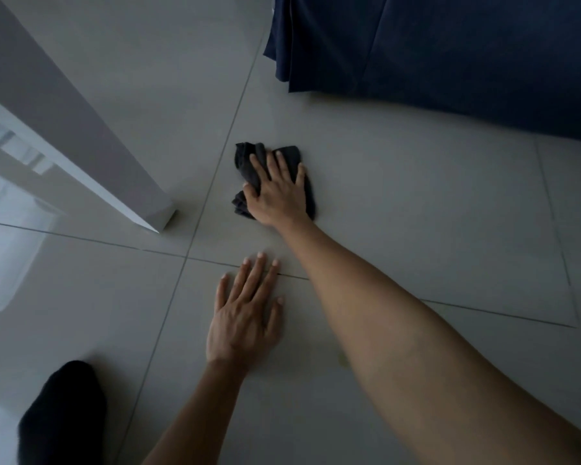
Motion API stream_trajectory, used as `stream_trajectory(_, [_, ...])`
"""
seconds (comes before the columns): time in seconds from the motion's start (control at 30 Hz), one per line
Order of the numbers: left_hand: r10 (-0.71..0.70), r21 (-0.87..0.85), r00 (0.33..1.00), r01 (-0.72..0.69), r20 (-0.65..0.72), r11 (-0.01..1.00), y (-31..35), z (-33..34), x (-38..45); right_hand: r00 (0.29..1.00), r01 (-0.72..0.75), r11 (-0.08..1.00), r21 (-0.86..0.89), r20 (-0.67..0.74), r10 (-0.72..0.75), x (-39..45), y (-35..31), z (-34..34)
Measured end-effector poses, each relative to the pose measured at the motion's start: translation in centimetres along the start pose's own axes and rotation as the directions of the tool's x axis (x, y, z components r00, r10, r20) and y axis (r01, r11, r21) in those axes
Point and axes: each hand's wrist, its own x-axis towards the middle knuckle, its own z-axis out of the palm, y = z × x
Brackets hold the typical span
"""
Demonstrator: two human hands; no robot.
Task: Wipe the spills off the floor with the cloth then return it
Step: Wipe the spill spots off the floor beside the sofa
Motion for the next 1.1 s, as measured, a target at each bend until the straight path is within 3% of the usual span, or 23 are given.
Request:
stream_trajectory(0.13, [0.006, 0.016, 1.0, -0.006, -0.001, 1.0, -0.2, 0.1, -0.1, 0.975, 0.208, 0.978, -0.026, 0.079, -0.205, -1.4, 0.9, 0.2])
stream_trajectory(0.23, [0.003, 0.016, 1.0, -0.003, 0.014, 1.0, -0.1, 0.0, -0.2, 0.966, 0.24, 0.971, -0.014, 0.104, -0.237, -2.9, 3.2, -0.2])
stream_trajectory(0.73, [0.006, 0.046, 1.0, -0.006, -0.009, 0.999, 0.1, -0.3, -0.4, 0.989, -0.143, 0.989, -0.035, 0.032, 0.145, -13.7, 21.1, -6.0])
stream_trajectory(1.0, [0.002, 0.056, 1.0, -0.002, -0.003, 0.998, -0.2, 0.1, -0.2, 0.93, -0.367, 0.93, -0.034, -0.02, 0.366, -17.7, 31.8, -8.1])
stream_trajectory(1.1, [0.007, 0.053, 1.0, -0.006, -0.025, 0.999, -0.2, 0.1, -0.1, 0.861, -0.506, 0.862, -0.029, -0.065, 0.504, -20.2, 36.5, -9.3])
